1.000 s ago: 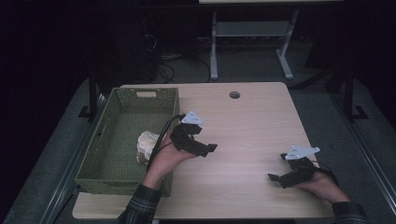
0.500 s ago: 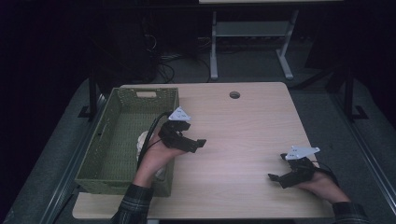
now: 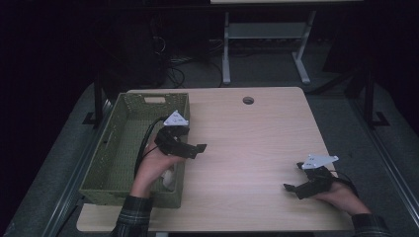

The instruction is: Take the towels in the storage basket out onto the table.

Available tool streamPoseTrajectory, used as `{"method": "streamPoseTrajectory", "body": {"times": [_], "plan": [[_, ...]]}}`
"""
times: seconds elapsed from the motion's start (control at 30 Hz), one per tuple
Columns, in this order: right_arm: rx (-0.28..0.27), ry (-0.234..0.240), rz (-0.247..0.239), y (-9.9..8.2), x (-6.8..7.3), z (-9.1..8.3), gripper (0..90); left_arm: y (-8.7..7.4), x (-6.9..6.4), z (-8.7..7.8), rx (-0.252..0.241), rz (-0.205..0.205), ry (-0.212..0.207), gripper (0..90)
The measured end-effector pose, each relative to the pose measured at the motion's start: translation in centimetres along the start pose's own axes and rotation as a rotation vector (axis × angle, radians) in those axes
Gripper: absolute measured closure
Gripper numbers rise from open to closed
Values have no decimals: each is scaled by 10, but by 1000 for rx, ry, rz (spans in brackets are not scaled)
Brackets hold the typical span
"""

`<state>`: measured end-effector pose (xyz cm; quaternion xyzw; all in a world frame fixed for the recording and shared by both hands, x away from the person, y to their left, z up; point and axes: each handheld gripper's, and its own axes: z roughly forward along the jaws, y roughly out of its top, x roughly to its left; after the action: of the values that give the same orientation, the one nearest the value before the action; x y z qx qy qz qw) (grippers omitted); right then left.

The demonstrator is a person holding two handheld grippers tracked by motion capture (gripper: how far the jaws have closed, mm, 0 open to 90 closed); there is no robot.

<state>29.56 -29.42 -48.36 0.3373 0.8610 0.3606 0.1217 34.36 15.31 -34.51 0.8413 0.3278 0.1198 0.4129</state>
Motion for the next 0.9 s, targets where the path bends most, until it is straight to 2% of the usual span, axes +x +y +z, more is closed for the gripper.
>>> {"method": "streamPoseTrajectory", "body": {"times": [0.3,0.4,0.53,0.9], "plan": [[2,0,4,0,0,0,11,-7,10,-14,-4,-11,27,134],[1,0,0,0,0,0,11,-9,13,-19,-13,-27,37,134],[2,0,5,0,0,0,11,-13,16,-24,-7,-25,45,134],[3,0,5,0,0,0,11,-24,27,-35,-1,-54,80,134]]}}
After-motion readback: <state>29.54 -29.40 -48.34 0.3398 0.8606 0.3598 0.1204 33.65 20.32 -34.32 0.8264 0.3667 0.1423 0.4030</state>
